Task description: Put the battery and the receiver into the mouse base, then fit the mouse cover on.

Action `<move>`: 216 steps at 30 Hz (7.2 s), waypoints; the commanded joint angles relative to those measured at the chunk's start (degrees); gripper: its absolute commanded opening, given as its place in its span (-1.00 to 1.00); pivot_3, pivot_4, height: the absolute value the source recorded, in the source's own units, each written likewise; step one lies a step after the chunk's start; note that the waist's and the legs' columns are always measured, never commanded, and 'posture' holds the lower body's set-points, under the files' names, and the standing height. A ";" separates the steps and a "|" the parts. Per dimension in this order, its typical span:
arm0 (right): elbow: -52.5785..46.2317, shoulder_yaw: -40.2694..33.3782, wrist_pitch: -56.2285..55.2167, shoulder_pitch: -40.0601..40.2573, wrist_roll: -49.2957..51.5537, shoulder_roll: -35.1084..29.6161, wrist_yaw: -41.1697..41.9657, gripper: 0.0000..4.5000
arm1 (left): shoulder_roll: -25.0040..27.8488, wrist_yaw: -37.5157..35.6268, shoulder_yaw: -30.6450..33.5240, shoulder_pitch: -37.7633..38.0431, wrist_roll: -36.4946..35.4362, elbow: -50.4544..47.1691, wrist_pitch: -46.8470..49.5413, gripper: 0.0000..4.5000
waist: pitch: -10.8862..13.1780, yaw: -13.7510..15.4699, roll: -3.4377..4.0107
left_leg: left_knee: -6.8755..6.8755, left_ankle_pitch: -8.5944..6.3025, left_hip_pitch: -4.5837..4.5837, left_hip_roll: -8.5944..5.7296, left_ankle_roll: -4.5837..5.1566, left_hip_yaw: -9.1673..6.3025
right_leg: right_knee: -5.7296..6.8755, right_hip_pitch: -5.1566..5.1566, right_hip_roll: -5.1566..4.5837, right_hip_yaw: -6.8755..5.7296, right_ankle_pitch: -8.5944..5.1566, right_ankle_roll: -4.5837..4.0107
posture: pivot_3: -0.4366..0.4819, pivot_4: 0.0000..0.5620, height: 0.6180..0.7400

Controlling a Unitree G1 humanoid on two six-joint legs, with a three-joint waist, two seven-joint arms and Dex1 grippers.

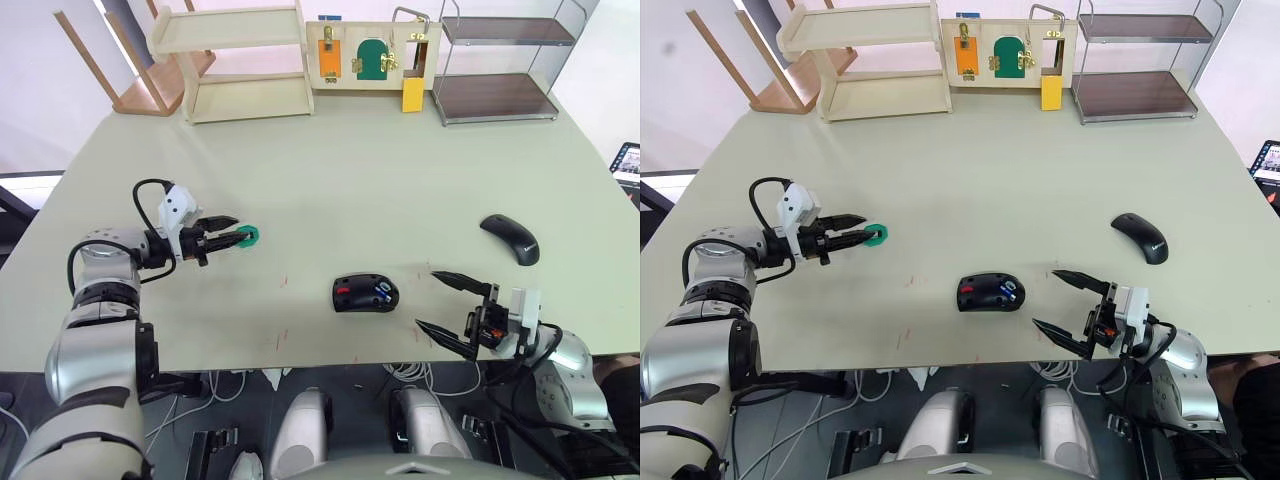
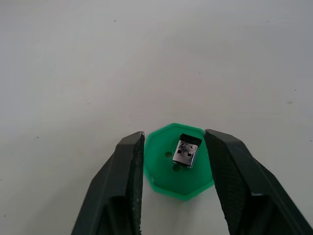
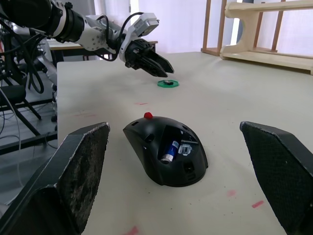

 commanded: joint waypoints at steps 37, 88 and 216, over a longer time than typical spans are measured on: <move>-2.11 -0.09 -1.32 0.47 0.06 -0.22 -0.52 1.00 | 0.30 2.62 -2.08 -0.28 3.46 0.32 -1.52 -0.31 | 0.00 0.00 -0.01 | 0.00 0.00 0.00 0.00 0.00 0.00 | 0.01 0.00 0.00 0.00 0.01 -0.01 | -0.05 -0.47 1.00; -1.59 -0.18 -2.08 -0.18 0.72 0.13 -0.22 1.00 | 0.71 2.05 -1.53 -0.35 2.85 0.30 -0.02 -0.98 | -0.01 -0.01 -0.01 | 0.00 0.00 0.02 0.00 0.00 0.00 | 0.03 0.00 0.00 0.00 0.04 -0.07 | -0.05 -0.47 1.00; -10.93 2.96 85.71 -39.11 68.40 -6.71 -71.02 -0.91 | -10.23 -15.94 -23.22 0.01 -12.84 -52.54 17.45 -1.00 | 0.00 -0.23 -0.05 | 0.36 0.00 -0.97 0.00 0.03 -0.23 | 0.10 -0.76 0.04 -0.09 0.14 -0.20 | -0.05 -0.47 1.00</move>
